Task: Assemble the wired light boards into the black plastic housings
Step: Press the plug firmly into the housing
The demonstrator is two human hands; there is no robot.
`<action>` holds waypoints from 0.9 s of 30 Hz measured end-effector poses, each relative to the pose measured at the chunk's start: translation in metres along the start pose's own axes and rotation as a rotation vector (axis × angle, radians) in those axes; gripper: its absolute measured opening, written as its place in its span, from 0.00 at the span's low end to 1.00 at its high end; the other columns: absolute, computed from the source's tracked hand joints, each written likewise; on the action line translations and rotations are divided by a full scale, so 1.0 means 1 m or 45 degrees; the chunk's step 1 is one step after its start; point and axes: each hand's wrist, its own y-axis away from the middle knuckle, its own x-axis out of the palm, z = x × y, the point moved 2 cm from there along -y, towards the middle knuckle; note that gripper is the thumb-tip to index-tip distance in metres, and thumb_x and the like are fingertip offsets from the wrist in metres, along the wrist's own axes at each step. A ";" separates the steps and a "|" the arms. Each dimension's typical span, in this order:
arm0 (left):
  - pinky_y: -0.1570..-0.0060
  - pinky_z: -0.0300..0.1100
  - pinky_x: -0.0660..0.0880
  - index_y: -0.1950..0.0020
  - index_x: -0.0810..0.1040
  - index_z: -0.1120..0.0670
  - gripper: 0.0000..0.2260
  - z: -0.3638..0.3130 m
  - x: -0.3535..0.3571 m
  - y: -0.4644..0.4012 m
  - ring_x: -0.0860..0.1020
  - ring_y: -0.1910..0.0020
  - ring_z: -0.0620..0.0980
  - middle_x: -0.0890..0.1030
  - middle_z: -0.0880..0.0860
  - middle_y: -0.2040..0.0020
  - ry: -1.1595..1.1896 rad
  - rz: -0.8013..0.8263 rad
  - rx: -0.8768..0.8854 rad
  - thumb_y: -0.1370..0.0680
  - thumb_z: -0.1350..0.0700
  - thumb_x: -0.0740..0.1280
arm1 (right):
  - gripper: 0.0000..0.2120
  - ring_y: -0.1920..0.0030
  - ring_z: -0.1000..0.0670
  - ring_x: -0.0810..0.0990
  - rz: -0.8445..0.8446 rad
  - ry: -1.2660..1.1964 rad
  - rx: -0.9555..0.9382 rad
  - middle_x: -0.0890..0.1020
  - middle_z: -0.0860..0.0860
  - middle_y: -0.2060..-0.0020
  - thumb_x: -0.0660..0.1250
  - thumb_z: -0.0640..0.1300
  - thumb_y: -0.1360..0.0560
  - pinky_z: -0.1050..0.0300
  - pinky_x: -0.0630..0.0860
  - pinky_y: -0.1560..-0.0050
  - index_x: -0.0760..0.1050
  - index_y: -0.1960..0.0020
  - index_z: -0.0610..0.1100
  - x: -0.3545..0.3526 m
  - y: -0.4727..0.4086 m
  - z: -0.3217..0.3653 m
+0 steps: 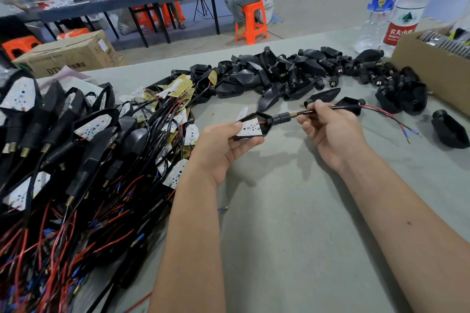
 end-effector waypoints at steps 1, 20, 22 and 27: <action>0.59 0.38 0.83 0.46 0.78 0.70 0.08 0.000 -0.001 0.000 0.87 0.56 0.61 0.86 0.65 0.53 -0.028 0.025 0.010 0.16 0.66 0.62 | 0.10 0.65 0.51 0.85 -0.015 0.019 -0.026 0.85 0.45 0.67 0.65 0.41 0.16 0.65 0.79 0.66 0.78 0.52 0.35 -0.002 -0.001 0.000; 0.64 0.34 0.81 0.48 0.84 0.65 0.05 0.002 -0.006 0.001 0.87 0.60 0.60 0.86 0.64 0.55 -0.009 -0.042 0.052 0.20 0.67 0.68 | 0.07 0.69 0.54 0.77 0.080 0.224 -0.057 0.85 0.46 0.63 0.72 0.41 0.21 0.65 0.75 0.70 0.82 0.54 0.37 -0.004 -0.003 0.000; 0.64 0.34 0.81 0.48 0.83 0.65 0.05 0.002 -0.007 0.000 0.87 0.61 0.59 0.86 0.63 0.55 -0.032 -0.056 0.065 0.20 0.67 0.68 | 0.07 0.69 0.54 0.77 0.094 0.252 -0.058 0.85 0.46 0.64 0.72 0.41 0.21 0.65 0.74 0.70 0.82 0.54 0.38 -0.004 -0.003 0.000; 0.69 0.33 0.79 0.48 0.82 0.64 0.05 0.004 -0.006 -0.005 0.85 0.67 0.52 0.85 0.62 0.56 -0.093 -0.279 0.204 0.18 0.63 0.68 | 0.07 0.69 0.53 0.78 0.151 0.389 -0.079 0.86 0.44 0.62 0.71 0.41 0.20 0.64 0.75 0.70 0.84 0.53 0.37 -0.001 -0.003 -0.004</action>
